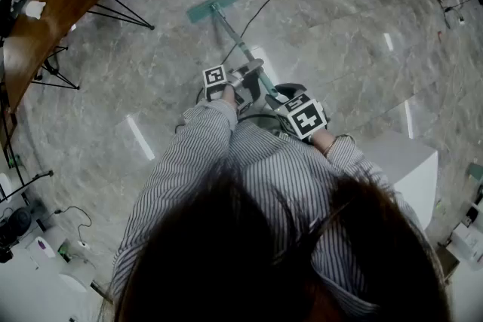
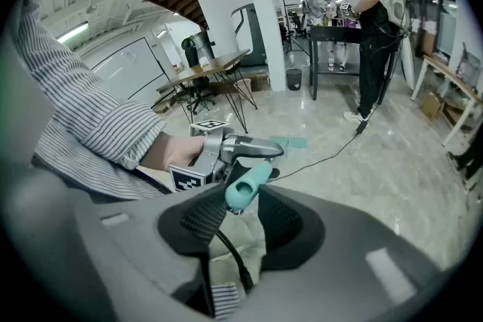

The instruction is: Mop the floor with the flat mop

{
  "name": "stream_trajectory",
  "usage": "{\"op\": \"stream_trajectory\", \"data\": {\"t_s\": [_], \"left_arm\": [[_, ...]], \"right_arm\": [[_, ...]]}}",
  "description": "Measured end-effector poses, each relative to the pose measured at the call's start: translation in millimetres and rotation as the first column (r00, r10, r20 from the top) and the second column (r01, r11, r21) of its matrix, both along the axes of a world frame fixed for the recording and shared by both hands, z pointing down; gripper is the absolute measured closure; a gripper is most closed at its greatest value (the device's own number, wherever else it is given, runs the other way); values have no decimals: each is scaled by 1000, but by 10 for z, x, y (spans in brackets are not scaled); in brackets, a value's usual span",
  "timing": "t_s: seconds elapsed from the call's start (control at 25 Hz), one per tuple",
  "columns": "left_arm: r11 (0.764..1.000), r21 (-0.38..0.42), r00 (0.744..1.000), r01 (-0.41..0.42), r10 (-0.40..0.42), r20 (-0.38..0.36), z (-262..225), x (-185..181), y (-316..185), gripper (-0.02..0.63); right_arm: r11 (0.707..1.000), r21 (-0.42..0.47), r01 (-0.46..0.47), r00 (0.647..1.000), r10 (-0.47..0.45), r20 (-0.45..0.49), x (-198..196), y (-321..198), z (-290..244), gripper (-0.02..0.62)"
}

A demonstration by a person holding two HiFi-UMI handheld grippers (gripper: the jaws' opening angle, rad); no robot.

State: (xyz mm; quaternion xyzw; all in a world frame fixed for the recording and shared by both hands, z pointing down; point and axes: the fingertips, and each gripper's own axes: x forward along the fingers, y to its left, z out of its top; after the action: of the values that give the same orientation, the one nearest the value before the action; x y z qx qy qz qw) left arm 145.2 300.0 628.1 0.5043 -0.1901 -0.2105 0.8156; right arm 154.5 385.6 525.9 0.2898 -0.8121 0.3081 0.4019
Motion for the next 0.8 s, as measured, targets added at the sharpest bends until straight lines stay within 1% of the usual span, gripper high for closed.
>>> {"op": "stream_trajectory", "data": {"t_s": [0.08,0.12,0.2,0.24,0.6,0.8], "left_arm": [[999,-8,999,41,-41,12,51,-66,-37,388],[998,-10,998,56,-56,11,54,-84,-52,396],[997,-12,997,72,-72,-2,14,-80,-74,439],[997,-9,997,77,-77,-6,3,-71,-86,439],[997,-11,997,80,-80,19,39,-6,-116,440],[998,0,998,61,-61,31,-1,158,-161,440]], "right_arm": [[1000,4,-6,1000,6,3,19,-13,-12,465],[1000,6,-9,1000,9,4,26,-20,-17,465],[1000,10,-13,1000,13,3,31,-35,-24,465],[1000,11,-16,1000,16,1,33,-41,-23,465],[999,4,-43,999,43,-7,110,-75,12,469],[997,21,-79,997,79,-8,286,-140,-24,473]]}}
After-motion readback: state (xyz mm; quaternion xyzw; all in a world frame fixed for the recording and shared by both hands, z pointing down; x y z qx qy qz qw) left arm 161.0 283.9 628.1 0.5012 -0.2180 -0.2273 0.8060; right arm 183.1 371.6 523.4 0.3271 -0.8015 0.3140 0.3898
